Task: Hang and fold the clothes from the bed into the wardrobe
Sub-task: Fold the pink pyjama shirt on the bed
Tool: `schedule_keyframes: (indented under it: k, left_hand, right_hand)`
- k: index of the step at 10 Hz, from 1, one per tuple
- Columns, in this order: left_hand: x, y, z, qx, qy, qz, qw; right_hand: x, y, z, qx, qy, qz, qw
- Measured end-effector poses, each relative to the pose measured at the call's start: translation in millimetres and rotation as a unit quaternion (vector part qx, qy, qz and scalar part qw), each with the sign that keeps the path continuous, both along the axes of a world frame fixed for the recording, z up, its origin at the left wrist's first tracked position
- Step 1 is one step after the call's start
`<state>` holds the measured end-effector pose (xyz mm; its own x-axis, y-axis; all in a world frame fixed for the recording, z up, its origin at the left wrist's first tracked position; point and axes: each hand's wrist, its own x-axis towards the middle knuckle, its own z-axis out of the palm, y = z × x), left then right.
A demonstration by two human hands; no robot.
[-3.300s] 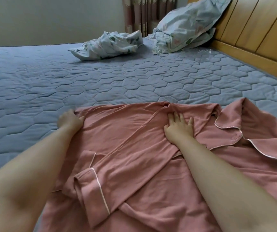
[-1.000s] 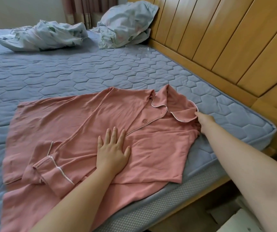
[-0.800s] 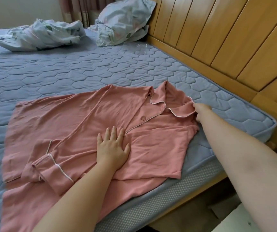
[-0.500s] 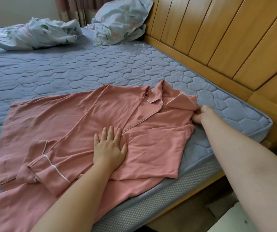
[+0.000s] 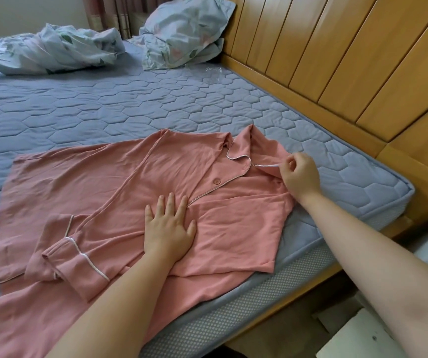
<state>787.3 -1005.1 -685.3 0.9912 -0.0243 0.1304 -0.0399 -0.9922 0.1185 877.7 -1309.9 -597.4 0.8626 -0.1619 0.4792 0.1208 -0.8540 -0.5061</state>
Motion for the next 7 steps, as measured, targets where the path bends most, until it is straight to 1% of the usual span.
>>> schedule_keyframes:
  k: [1,2,3,4,5,6,7]
  left_hand:
    - [-0.1,-0.9,0.7,-0.005,0.002,-0.003,1.0]
    - [-1.1,-0.8,1.5,-0.004,0.003,-0.004,1.0]
    - [-1.4,-0.3,1.4,-0.002,0.005,-0.003,1.0]
    - [-1.1,-0.2,0.8,-0.004,0.006,-0.002,1.0]
    - [-0.6,-0.6,0.6,-0.01,0.006,-0.005,1.0]
    - [-0.4,-0.3,-0.1,-0.011,0.004,-0.004,1.0]
    - [-0.1,-0.5,-1.1,-0.011,0.004,-0.004,1.0]
  right_hand:
    - [-8.9,-6.7,-16.9,-0.17,0.077,0.048,0.981]
    - [-7.8,-13.3,-19.9,-0.146,0.058,-0.033,0.987]
    - [-1.9,-13.4,-13.1,-0.075,0.06,-0.115,0.989]
    - [0.6,-6.3,-7.7,0.022,0.053,-0.141,0.988]
    - [-4.9,-2.2,-16.8,0.02,0.146,-0.024,0.989]
    - [-8.0,-6.9,-22.4,0.047,0.077,-0.074,0.993]
    - [8.0,-6.4,-9.3,0.229,0.005,-0.19,0.955]
